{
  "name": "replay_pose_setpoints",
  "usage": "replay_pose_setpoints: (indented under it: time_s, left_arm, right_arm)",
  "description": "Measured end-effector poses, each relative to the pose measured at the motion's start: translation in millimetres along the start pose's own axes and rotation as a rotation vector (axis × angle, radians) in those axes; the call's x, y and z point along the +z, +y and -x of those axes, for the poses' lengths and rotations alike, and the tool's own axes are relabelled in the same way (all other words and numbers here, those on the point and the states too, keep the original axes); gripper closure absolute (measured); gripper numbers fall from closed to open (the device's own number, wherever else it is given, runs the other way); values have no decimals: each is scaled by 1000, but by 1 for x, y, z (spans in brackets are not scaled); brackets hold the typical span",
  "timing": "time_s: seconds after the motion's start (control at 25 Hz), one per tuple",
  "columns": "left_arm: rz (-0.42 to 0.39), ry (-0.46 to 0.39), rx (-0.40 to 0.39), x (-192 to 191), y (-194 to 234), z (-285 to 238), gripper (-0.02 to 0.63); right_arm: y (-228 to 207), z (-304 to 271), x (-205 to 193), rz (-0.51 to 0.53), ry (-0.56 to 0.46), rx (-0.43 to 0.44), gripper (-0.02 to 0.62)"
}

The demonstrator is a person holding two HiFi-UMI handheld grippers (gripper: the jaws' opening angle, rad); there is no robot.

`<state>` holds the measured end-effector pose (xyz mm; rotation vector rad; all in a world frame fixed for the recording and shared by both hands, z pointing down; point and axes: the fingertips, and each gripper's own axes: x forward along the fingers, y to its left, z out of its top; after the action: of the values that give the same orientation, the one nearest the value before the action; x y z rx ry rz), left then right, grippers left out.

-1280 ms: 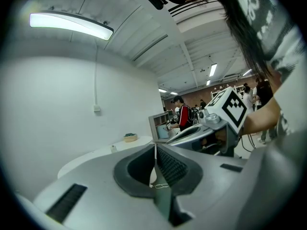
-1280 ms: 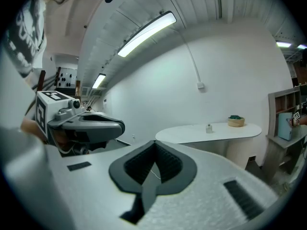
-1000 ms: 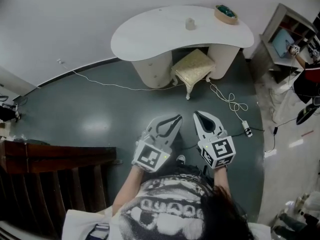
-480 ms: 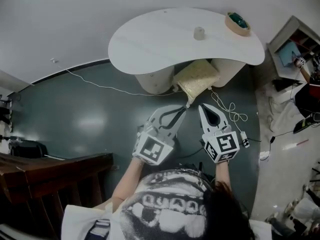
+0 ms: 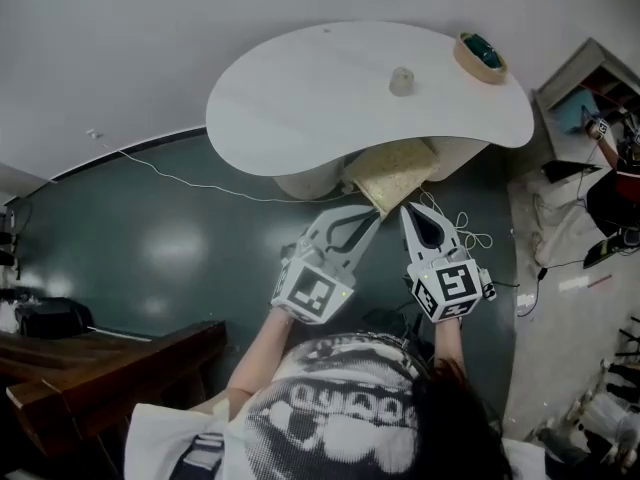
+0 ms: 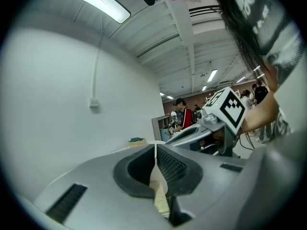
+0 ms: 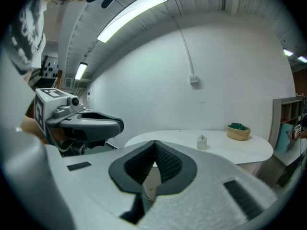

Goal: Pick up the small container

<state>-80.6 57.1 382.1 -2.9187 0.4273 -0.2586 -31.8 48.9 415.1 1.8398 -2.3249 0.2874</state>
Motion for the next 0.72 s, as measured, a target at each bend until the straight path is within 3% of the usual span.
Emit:
replay_pose_setpoints:
  time_s: [0.32, 0.72]
  left_arm:
    - [16, -4, -34, -7, 17, -20, 594]
    - [26, 19, -19, -16, 37, -43, 594]
  right_arm:
    - [-18, -15, 2, 0, 18, -37, 600]
    - [-40, -39, -1, -16, 28, -16, 600]
